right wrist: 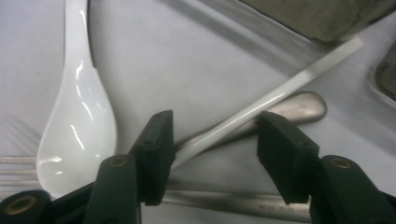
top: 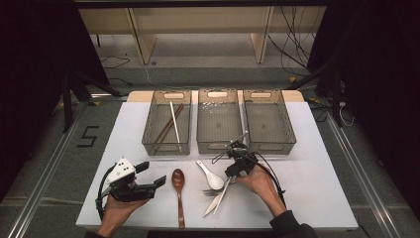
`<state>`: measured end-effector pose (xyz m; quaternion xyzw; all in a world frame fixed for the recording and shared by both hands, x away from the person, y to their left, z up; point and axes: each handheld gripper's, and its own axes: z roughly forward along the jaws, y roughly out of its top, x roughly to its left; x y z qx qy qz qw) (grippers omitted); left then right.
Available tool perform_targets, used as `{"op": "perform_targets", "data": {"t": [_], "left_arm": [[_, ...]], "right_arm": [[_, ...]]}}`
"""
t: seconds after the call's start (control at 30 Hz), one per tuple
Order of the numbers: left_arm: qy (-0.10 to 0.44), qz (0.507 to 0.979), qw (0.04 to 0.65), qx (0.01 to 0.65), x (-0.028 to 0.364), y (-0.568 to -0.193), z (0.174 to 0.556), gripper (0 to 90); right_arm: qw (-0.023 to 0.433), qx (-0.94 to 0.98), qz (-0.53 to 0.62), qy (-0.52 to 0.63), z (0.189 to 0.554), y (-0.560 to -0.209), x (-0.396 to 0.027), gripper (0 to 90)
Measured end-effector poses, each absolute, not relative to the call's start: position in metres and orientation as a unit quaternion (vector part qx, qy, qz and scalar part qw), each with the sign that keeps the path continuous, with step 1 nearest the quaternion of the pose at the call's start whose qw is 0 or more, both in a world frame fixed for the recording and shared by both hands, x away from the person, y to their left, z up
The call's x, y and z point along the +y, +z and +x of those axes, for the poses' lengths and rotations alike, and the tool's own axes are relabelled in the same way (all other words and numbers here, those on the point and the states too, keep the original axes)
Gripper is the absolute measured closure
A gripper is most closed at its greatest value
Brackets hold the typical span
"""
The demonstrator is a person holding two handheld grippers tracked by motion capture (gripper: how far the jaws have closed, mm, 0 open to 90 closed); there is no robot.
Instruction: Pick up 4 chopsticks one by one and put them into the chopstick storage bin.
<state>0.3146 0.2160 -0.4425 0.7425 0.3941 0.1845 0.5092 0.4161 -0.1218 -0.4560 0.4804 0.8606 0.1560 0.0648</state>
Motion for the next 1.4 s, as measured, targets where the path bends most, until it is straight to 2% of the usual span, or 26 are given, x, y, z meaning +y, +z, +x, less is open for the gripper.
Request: {"op": "perform_targets", "data": {"t": [0.27, 0.73, 1.4], "left_arm": [[0.185, 0.745, 0.507, 0.391, 0.215, -0.443, 0.315, 18.0], [0.184, 0.747, 0.506, 0.391, 0.215, -0.443, 0.315, 18.0], [0.183, 0.748, 0.504, 0.391, 0.215, -0.443, 0.315, 18.0]], "right_arm": [[0.031, 0.855, 0.494, 0.157, 0.417, -0.459, -0.140, 61.2], [0.033, 0.848, 0.504, 0.158, 0.415, -0.458, -0.157, 71.4], [0.035, 0.823, 0.538, 0.181, 0.421, -0.455, -0.181, 80.9]]}}
